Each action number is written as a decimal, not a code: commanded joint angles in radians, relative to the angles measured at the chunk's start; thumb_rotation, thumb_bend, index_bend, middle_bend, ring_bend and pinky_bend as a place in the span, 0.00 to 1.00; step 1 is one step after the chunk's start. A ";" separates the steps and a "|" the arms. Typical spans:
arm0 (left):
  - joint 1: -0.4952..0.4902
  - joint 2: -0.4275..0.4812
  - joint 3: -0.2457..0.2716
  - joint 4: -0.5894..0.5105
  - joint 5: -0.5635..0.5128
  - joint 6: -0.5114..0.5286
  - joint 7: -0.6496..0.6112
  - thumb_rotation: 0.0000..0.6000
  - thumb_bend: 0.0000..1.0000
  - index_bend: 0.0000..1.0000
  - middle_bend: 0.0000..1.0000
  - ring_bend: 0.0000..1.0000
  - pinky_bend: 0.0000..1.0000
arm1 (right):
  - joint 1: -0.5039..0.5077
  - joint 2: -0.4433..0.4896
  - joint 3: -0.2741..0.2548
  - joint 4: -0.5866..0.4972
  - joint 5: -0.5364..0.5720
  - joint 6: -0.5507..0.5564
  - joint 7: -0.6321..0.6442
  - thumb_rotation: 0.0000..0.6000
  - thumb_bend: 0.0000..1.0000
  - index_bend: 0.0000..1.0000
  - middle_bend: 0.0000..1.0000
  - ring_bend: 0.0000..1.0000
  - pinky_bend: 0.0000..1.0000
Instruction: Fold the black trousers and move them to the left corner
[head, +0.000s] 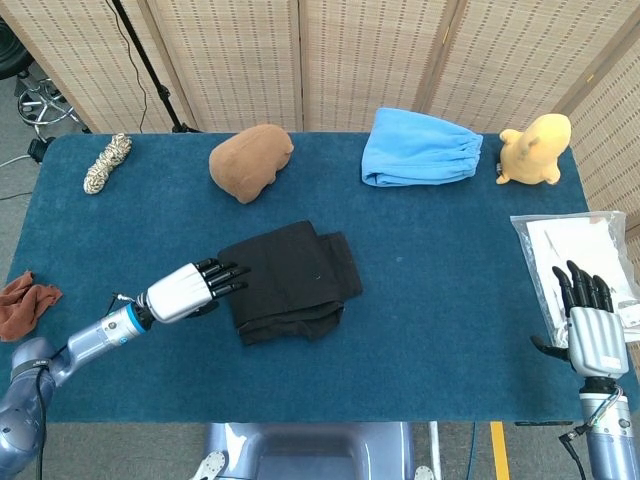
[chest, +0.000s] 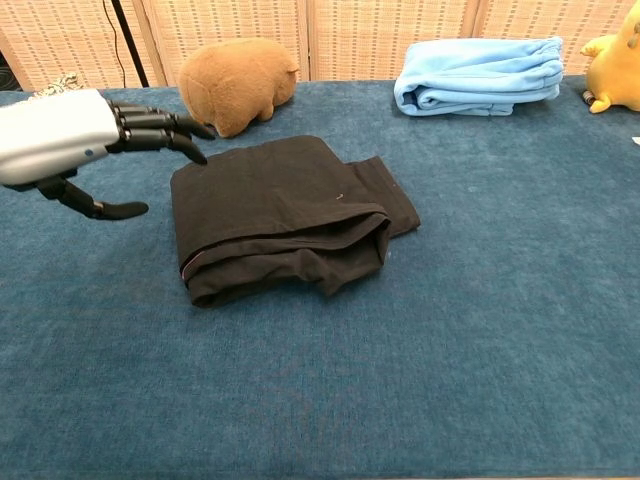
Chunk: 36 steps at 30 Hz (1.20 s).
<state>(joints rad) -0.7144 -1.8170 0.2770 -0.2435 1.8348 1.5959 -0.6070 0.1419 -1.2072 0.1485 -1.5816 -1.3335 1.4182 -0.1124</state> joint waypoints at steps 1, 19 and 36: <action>-0.003 -0.022 0.016 0.009 0.015 -0.046 -0.002 1.00 0.29 0.24 0.15 0.18 0.36 | 0.001 0.000 0.001 0.001 0.002 -0.002 0.001 1.00 0.00 0.00 0.00 0.00 0.00; -0.031 -0.077 0.040 0.032 0.046 -0.155 0.001 1.00 0.12 0.23 0.13 0.12 0.27 | -0.004 0.005 0.008 -0.004 0.013 0.004 0.008 1.00 0.00 0.00 0.00 0.00 0.00; -0.070 -0.121 0.015 0.043 0.030 -0.190 0.047 1.00 0.25 0.23 0.12 0.11 0.26 | -0.005 0.011 0.009 -0.009 0.010 0.008 0.011 1.00 0.00 0.00 0.00 0.00 0.00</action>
<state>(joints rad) -0.7831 -1.9377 0.2917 -0.2001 1.8644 1.4072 -0.5619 0.1367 -1.1963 0.1575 -1.5906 -1.3233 1.4260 -0.1015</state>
